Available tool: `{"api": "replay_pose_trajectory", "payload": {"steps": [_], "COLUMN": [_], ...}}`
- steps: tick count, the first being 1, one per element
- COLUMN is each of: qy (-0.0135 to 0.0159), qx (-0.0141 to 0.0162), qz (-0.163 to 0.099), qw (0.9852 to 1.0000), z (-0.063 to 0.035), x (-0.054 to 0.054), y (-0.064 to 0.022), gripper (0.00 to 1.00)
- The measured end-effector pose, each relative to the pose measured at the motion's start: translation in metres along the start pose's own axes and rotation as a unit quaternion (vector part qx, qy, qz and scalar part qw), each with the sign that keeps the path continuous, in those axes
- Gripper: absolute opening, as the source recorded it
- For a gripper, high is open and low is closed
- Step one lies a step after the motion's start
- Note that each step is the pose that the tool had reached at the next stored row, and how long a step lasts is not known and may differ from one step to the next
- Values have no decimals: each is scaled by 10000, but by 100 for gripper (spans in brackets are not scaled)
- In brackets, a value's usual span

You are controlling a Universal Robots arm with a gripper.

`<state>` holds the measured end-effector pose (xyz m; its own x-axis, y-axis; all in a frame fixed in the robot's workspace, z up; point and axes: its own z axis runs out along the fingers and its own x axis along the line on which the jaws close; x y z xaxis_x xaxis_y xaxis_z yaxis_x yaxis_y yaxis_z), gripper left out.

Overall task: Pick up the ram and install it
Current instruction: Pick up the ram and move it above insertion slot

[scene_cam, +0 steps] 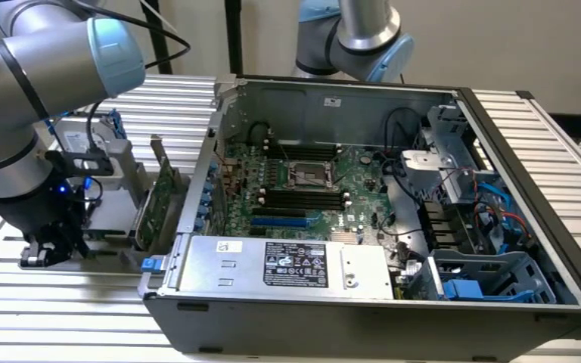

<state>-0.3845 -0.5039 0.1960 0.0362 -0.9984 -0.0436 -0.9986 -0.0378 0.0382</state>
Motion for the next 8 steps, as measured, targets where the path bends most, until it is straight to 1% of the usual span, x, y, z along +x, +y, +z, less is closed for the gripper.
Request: {"api": "replay_pose_trajectory", "payload": {"steps": [8], "qy": [1], "qx": [0], "qz": [0], "qw": [10000], "z": [0], "x": [0], "y": [0], "gripper": [0]}}
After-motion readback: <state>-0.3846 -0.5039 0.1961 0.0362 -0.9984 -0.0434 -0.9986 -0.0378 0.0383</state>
